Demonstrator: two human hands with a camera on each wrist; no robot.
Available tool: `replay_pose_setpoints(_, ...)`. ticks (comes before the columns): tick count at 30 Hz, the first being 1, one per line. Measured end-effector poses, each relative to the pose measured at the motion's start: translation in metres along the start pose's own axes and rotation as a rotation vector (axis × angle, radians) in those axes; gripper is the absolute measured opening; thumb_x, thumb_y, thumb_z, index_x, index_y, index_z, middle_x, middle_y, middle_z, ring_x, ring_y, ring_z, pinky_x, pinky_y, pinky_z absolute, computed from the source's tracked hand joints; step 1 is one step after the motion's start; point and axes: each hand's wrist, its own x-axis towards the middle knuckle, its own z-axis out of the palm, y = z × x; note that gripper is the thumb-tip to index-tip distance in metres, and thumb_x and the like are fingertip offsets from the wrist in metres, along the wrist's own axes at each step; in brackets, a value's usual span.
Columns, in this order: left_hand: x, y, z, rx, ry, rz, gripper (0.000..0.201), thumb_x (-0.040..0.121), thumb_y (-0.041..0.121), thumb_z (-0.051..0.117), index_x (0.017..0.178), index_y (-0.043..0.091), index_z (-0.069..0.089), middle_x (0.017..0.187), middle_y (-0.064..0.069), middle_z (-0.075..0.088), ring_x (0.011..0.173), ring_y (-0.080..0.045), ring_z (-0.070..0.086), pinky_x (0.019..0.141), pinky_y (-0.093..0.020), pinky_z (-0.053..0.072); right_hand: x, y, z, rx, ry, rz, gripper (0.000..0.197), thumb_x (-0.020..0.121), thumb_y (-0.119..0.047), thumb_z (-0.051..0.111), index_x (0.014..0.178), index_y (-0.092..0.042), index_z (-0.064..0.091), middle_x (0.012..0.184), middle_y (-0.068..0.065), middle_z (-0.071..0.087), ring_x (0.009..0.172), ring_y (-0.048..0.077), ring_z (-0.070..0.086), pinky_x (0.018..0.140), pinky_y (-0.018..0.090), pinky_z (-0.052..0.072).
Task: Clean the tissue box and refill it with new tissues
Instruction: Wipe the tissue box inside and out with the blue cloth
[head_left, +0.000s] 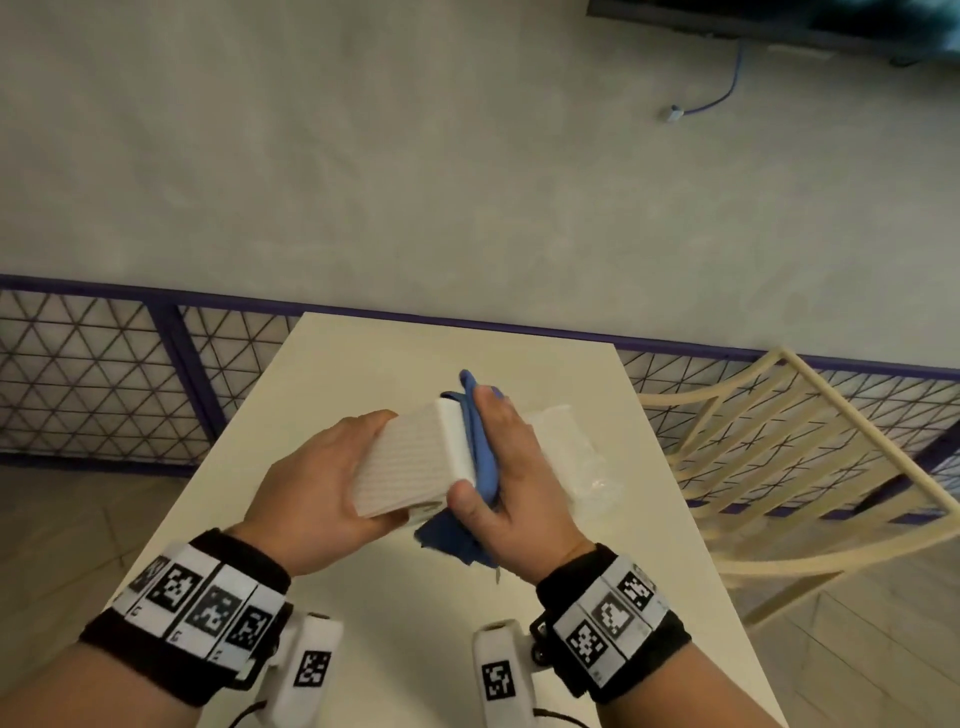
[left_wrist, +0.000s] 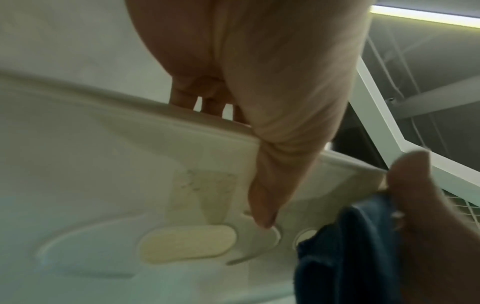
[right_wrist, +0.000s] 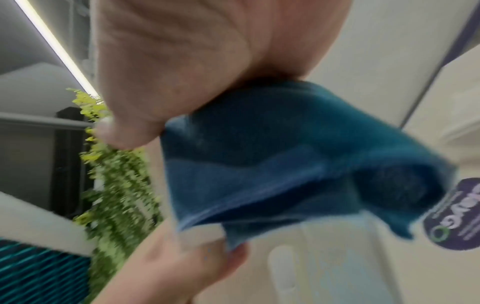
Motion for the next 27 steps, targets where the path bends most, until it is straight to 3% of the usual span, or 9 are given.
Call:
replay_pose_setpoints(2,0.002,0.001,0.0,0.001,0.008,-0.015,0.083,0.061,0.062,0.07,0.129,0.041,0.026,0.117,0.014,0.051,0.099,-0.012,0.052,0.076,-0.034,0.051,0.001,-0.015,0.008,-0.032,0.024,-0.014,0.074,0.088,-0.07,0.019,0.15,-0.028,0.021,0.156,-0.011,0.023,0.146,0.004,0.013,0.119,0.043,0.017)
replay_pose_setpoints(5,-0.001,-0.003,0.001,-0.096,0.032,-0.027,0.079,0.056,0.063,0.062,0.126,0.042,0.033,0.117,0.013,0.053,0.1,-0.013,0.055,0.077,-0.039,0.052,0.002,-0.021,0.009,-0.065,-0.028,-0.056,0.06,0.094,-0.06,0.015,0.148,-0.034,0.022,0.158,-0.01,0.02,0.147,0.004,0.006,0.121,0.043,0.004)
replay_pose_setpoints(9,-0.014,-0.009,-0.003,-0.206,0.077,-0.062,0.077,0.053,0.059,0.074,0.113,0.061,0.027,0.109,0.028,0.047,0.099,0.009,0.046,0.071,-0.02,0.042,0.002,0.014,-0.007,0.057,0.031,0.132,0.046,0.095,-0.05,0.026,0.141,-0.05,0.027,0.143,-0.032,0.034,0.138,-0.003,0.028,0.12,0.042,0.015)
replay_pose_setpoints(11,-0.018,-0.012,-0.003,-0.238,0.099,-0.054,0.084,0.055,0.048,0.085,0.112,0.064,0.025,0.109,0.031,0.045,0.102,0.019,0.041,0.068,-0.015,0.038,0.001,0.02,-0.008,0.21,0.069,0.268,0.043,0.094,-0.05,0.028,0.135,-0.049,0.041,0.128,-0.038,0.048,0.123,-0.012,0.043,0.113,0.032,0.033)
replay_pose_setpoints(14,-0.015,-0.014,-0.002,-0.266,0.101,-0.036,0.084,0.059,0.043,0.084,0.114,0.063,0.025,0.112,0.033,0.044,0.103,0.021,0.04,0.069,-0.013,0.039,0.001,0.009,0.001,0.345,0.17,0.303,0.035,0.094,-0.041,0.034,0.128,-0.046,0.045,0.126,-0.035,0.05,0.119,-0.018,0.044,0.1,0.008,0.035)
replay_pose_setpoints(17,-0.014,-0.016,-0.002,-0.201,0.087,-0.057,0.082,0.057,0.055,0.078,0.121,0.057,0.026,0.111,0.029,0.045,0.099,0.01,0.046,0.069,-0.02,0.041,0.007,-0.001,0.009,0.342,0.215,0.306,0.034,0.098,-0.036,0.037,0.13,-0.046,0.04,0.129,-0.037,0.044,0.124,-0.019,0.039,0.107,0.015,0.033)
replay_pose_setpoints(21,-0.011,-0.015,0.002,-0.046,0.057,-0.071,0.082,0.058,0.059,0.069,0.127,0.04,0.03,0.109,0.016,0.047,0.092,-0.01,0.049,0.067,-0.033,0.047,0.004,-0.013,0.023,0.107,0.182,0.231,0.05,0.096,-0.042,0.03,0.143,-0.029,0.036,0.152,-0.009,0.035,0.142,0.004,0.024,0.119,0.039,0.02)
replay_pose_setpoints(25,-0.011,-0.013,0.011,-0.119,0.061,-0.115,0.073,0.057,0.06,0.053,0.125,0.04,0.036,0.113,0.012,0.054,0.099,-0.017,0.056,0.074,-0.041,0.052,-0.006,-0.045,0.04,-0.06,-0.003,0.061,0.063,0.092,-0.061,0.013,0.147,-0.033,0.025,0.157,-0.012,0.015,0.147,0.003,-0.001,0.121,0.037,-0.004)
replay_pose_setpoints(27,-0.014,-0.014,0.013,-0.151,0.073,-0.135,0.074,0.055,0.061,0.053,0.124,0.04,0.037,0.116,0.012,0.054,0.101,-0.018,0.056,0.078,-0.043,0.051,-0.004,-0.041,0.038,-0.069,-0.059,0.04,0.064,0.09,-0.063,0.007,0.145,-0.037,0.027,0.157,-0.015,0.016,0.146,0.001,0.0,0.118,0.033,-0.009)
